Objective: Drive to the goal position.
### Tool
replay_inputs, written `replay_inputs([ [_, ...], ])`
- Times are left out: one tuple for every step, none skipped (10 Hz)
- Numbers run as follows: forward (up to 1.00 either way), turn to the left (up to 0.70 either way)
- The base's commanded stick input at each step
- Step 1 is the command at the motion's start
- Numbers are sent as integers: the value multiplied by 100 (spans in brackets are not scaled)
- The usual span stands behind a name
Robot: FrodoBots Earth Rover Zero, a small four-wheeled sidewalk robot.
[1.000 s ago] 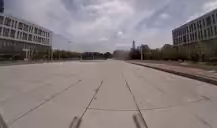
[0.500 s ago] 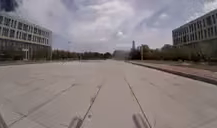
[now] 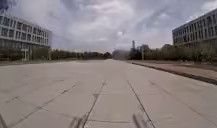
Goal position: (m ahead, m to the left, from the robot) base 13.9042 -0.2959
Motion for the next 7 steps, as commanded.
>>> replay_inputs([
  [100,0],
  [100,0],
  [100,0],
  [100,0],
  [100,0],
  [100,0],
  [100,0],
])
